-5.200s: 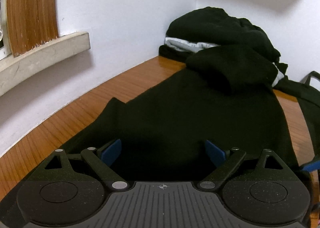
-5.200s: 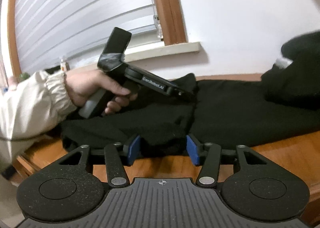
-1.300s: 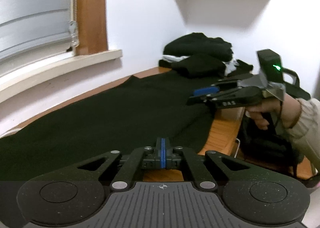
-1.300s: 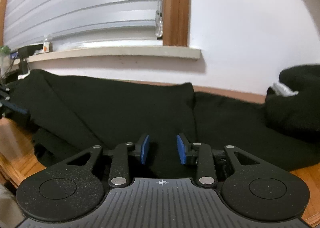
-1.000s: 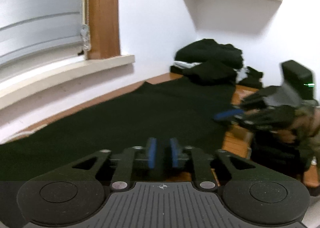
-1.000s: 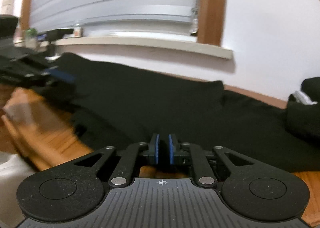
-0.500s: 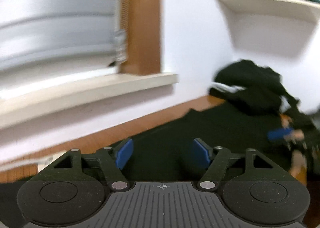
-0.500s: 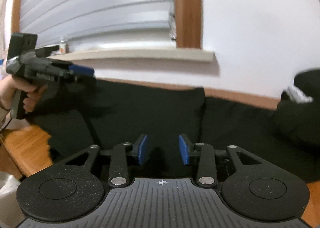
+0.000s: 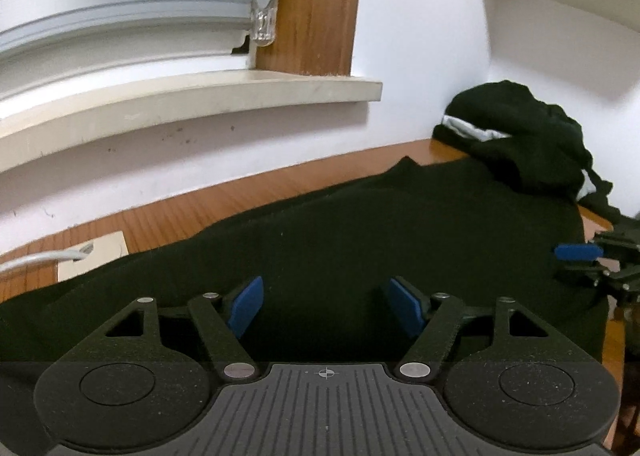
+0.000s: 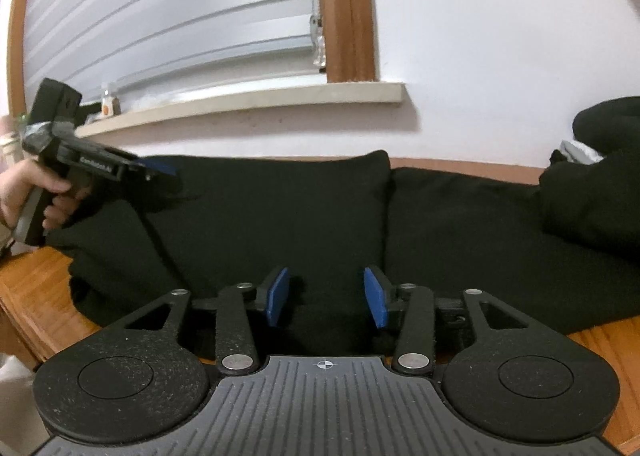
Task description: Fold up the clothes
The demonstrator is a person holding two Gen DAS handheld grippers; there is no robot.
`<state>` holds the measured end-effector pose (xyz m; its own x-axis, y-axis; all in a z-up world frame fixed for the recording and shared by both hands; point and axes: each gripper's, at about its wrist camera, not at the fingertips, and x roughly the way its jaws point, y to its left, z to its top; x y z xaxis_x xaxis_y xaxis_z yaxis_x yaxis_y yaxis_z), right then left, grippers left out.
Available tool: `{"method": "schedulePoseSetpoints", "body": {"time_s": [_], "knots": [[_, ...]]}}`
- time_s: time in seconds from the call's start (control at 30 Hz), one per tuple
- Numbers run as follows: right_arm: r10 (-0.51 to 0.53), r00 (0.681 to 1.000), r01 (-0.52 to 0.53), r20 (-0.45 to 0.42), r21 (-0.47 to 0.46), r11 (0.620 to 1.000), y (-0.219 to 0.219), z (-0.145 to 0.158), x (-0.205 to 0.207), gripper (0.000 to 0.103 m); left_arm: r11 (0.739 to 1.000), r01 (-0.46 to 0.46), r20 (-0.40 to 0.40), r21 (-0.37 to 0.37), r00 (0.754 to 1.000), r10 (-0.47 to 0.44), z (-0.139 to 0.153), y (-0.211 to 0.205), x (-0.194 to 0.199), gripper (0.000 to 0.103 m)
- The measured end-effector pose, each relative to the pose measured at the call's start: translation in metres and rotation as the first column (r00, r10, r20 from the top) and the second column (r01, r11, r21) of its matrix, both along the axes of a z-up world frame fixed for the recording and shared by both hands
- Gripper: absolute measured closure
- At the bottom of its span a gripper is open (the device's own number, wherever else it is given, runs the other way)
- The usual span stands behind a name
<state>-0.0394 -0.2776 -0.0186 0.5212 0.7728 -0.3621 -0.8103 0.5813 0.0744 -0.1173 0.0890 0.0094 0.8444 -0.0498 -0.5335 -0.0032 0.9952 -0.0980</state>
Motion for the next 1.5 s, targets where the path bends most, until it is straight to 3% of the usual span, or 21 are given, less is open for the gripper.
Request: {"method": "schedulePoseSetpoints", "body": {"time_s": [0.13, 0.27, 0.57, 0.8, 1.2, 1.5], "knots": [[-0.022, 1.0, 0.021, 0.022, 0.036, 0.999, 0.001, -0.006, -0.003, 0.058, 1.0, 0.006, -0.012, -0.009, 1.0, -0.007, -0.001, 0.0, 0.001, 0.025], [-0.037, 0.998, 0.035, 0.042, 0.05, 0.998, 0.003, -0.01, -0.004, 0.057, 1.0, 0.008, -0.023, 0.014, 1.0, -0.007, 0.0, -0.004, 0.002, 0.024], [-0.045, 0.997, 0.042, 0.057, 0.057, 0.998, 0.002, -0.013, -0.006, 0.057, 1.0, 0.006, -0.027, -0.007, 1.0, -0.007, 0.001, -0.001, 0.002, 0.023], [-0.069, 0.996, 0.068, 0.055, 0.037, 0.997, 0.007, -0.011, -0.008, 0.057, 0.997, 0.031, -0.062, 0.065, 0.998, -0.027, 0.001, -0.008, -0.001, 0.023], [-0.042, 0.998, 0.041, 0.052, 0.012, 0.999, 0.015, -0.01, -0.019, 0.054, 0.998, 0.059, -0.06, 0.039, 0.997, -0.056, 0.003, 0.008, -0.018, 0.023], [-0.038, 0.997, 0.035, 0.067, 0.046, 0.998, 0.015, -0.018, -0.022, 0.052, 0.998, 0.061, -0.047, -0.003, 0.997, -0.061, 0.003, 0.016, -0.023, 0.02]]}}
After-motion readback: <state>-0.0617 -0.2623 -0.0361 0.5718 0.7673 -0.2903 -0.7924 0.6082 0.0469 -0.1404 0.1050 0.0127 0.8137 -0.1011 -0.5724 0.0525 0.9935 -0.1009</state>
